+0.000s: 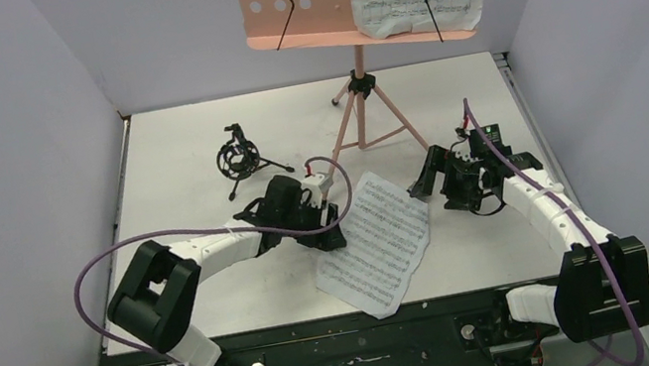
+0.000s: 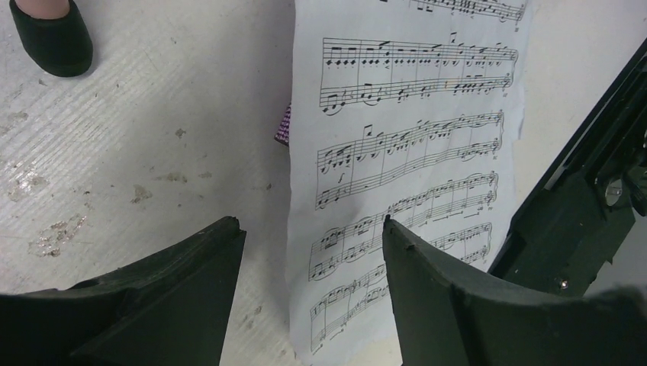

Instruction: Set up the instrument practice props

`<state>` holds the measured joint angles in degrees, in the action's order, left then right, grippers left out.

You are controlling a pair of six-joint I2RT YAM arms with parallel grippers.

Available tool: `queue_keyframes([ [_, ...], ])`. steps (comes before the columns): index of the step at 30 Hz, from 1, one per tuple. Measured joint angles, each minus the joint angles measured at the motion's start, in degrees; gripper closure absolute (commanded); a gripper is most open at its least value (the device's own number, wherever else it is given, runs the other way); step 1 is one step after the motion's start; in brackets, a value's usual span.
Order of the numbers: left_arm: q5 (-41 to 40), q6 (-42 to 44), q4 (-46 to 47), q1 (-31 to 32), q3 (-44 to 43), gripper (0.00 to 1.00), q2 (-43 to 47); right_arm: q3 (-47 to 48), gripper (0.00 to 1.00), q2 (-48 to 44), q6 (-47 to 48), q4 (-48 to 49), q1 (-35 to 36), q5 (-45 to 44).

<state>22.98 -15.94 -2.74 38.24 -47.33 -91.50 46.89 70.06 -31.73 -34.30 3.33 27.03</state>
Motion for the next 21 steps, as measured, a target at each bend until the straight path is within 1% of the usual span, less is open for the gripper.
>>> queue_keyframes([
  [4,-0.04,0.87,0.02,0.0,-0.81,0.35,-2.38,0.0,0.0,0.0,0.13,0.11,0.0,1.07],
  [7,0.04,1.4,0.57,0.0,-1.11,0.39,-3.67,0.0,0.0,0.0,0.17,0.39,0.0,1.73],
  [9,0.39,1.44,1.31,0.0,-1.36,0.44,-4.68,0.0,0.0,0.0,0.2,0.57,-0.02,2.01],
  [19,4.22,1.86,3.5,0.0,-1.57,0.8,-7.52,0.17,0.0,0.0,0.26,0.83,-0.37,2.67],
  [21,4.44,2.34,3.56,0.0,-1.6,0.89,-7.5,0.7,0.0,0.0,0.39,0.79,-0.42,2.82],
])
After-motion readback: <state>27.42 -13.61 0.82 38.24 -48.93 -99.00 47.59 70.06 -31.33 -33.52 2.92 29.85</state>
